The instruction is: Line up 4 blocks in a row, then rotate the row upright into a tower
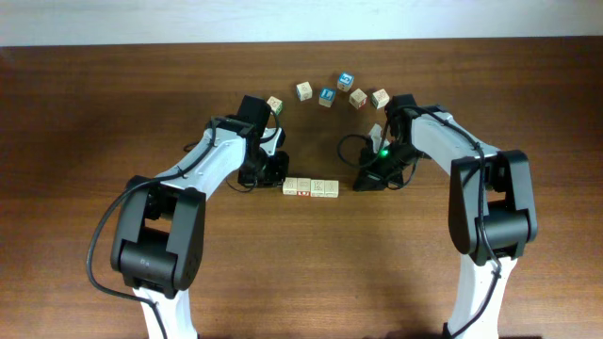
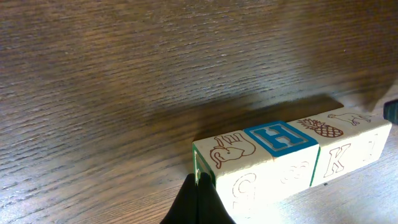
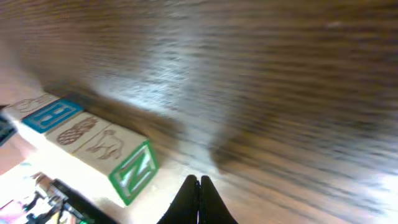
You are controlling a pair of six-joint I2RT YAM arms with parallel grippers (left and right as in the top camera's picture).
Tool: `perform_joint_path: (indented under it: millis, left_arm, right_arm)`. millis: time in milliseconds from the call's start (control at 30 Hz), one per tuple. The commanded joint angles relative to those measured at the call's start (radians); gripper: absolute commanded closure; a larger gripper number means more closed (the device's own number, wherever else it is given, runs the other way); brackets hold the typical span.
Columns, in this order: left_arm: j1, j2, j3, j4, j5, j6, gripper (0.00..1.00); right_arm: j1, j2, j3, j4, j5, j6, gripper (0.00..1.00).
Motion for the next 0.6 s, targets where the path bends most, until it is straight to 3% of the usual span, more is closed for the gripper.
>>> perform_joint_path:
  millis: [0, 567]
  left_arm:
    - [0.002, 0.011, 0.020, -0.001, 0.003, -0.010, 1.00]
    - [0.002, 0.011, 0.020, -0.012, 0.003, -0.010, 1.00]
  right_arm:
    - [-0.004, 0.007, 0.007, -0.005, -0.121, -0.014, 0.96]
    - [0.098, 0.007, 0.006, 0.054, -0.077, 0.016, 0.96]
